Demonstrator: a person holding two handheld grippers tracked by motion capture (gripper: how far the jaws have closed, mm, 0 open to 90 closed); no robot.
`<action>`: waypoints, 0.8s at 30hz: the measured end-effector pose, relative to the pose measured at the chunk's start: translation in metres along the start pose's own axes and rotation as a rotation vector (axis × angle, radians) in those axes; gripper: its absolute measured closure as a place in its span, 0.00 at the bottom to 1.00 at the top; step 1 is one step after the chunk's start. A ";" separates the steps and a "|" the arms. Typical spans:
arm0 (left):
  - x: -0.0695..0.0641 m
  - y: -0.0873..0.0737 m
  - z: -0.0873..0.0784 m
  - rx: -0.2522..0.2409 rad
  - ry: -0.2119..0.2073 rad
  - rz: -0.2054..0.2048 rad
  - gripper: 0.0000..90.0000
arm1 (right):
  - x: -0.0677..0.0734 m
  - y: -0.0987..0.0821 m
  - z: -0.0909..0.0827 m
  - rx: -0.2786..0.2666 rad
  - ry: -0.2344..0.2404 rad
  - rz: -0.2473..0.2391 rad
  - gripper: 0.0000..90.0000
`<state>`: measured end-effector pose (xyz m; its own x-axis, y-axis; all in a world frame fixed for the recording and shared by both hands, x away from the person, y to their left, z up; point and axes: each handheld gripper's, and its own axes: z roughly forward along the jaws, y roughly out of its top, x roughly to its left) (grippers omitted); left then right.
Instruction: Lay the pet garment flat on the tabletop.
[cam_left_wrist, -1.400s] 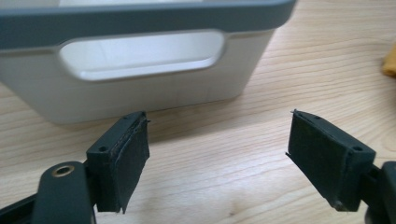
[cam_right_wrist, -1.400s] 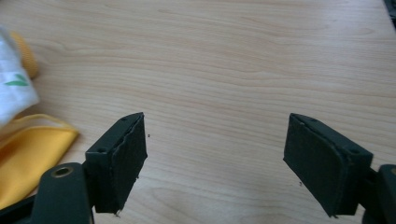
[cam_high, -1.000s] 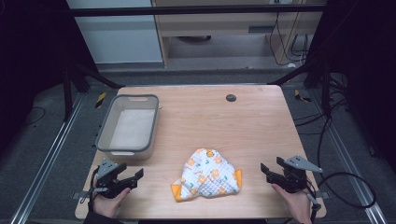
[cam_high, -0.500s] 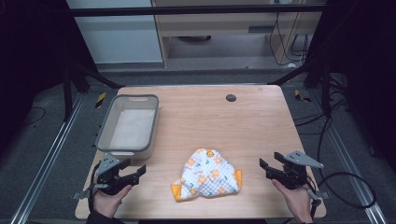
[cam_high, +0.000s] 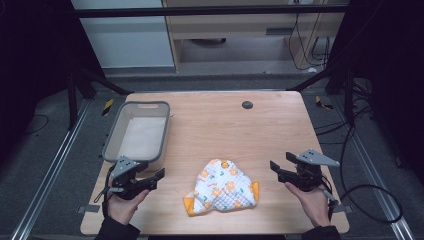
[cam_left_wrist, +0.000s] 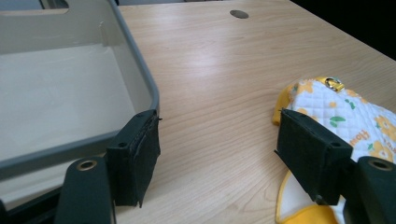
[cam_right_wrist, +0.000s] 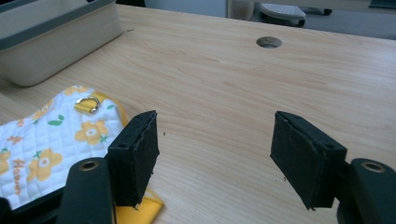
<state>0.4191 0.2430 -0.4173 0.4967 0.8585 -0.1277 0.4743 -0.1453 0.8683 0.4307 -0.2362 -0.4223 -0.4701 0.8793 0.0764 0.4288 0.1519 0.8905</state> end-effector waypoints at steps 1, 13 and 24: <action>-0.002 0.002 0.002 -0.004 -0.002 0.003 0.32 | 0.001 0.002 0.002 0.001 0.007 -0.004 0.35; -0.024 0.018 0.035 0.018 -0.019 0.056 0.33 | 0.016 0.018 0.027 0.022 0.078 -0.026 0.36; -0.041 0.020 0.069 0.074 -0.048 0.088 0.34 | 0.028 0.015 0.052 0.067 0.130 -0.027 0.38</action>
<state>0.4585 0.1715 -0.4277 0.5722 0.8166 -0.0765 0.4783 -0.2565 0.8399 0.4639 -0.1865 -0.4300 -0.5763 0.8092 0.1147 0.4636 0.2081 0.8612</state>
